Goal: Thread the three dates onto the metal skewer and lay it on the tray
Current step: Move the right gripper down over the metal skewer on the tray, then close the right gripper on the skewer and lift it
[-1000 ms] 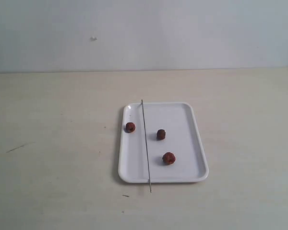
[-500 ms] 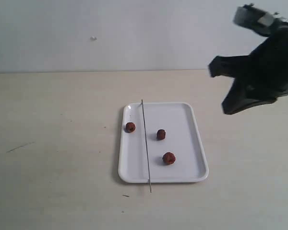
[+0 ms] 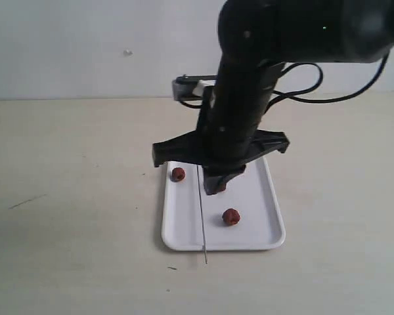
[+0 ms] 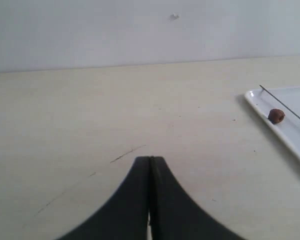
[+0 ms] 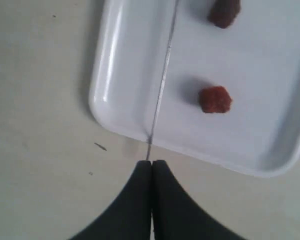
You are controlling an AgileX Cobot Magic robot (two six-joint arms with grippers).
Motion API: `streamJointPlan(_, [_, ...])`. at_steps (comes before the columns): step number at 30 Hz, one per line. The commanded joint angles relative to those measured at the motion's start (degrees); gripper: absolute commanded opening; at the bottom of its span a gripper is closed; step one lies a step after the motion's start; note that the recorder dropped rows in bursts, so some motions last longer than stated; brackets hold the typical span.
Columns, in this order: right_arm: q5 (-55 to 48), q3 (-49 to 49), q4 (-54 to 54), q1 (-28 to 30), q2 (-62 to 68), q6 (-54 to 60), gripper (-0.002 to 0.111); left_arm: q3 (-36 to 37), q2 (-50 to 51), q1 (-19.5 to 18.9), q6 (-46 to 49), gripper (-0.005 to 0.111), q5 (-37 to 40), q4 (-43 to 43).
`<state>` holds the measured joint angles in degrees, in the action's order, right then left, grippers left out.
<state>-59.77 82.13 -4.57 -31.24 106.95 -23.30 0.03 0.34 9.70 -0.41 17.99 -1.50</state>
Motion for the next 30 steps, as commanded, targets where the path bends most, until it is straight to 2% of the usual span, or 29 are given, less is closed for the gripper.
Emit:
streamJointPlan(1, [-3.85, 5.69, 2.06, -1.12, 6.31, -1.67, 0.0, -0.03, -0.34, -0.09, -0.29, 0.0, -0.09, -0.25])
streamJointPlan(4, [-4.54, 6.87, 2.06, -1.12, 9.84, -2.26, 0.004, -0.03, -0.34, -0.09, -0.29, 0.0, -0.09, -0.25])
streamJointPlan(12, [4.97, 6.98, 2.42, -1.12, 13.28, -2.26, 0.034, -0.03, -0.34, -0.09, -0.29, 0.0, -0.09, -0.25])
streamJointPlan(16, [6.72, 6.98, 7.14, -1.12, 13.42, -2.81, 0.035, -0.03, -0.34, -0.09, -0.29, 0.0, -0.09, -0.25])
streamJointPlan(30, [7.31, 6.98, 7.94, -1.12, 18.3, -2.81, 0.035, -0.03, -0.34, -0.09, -0.29, 0.0, -0.09, -0.25])
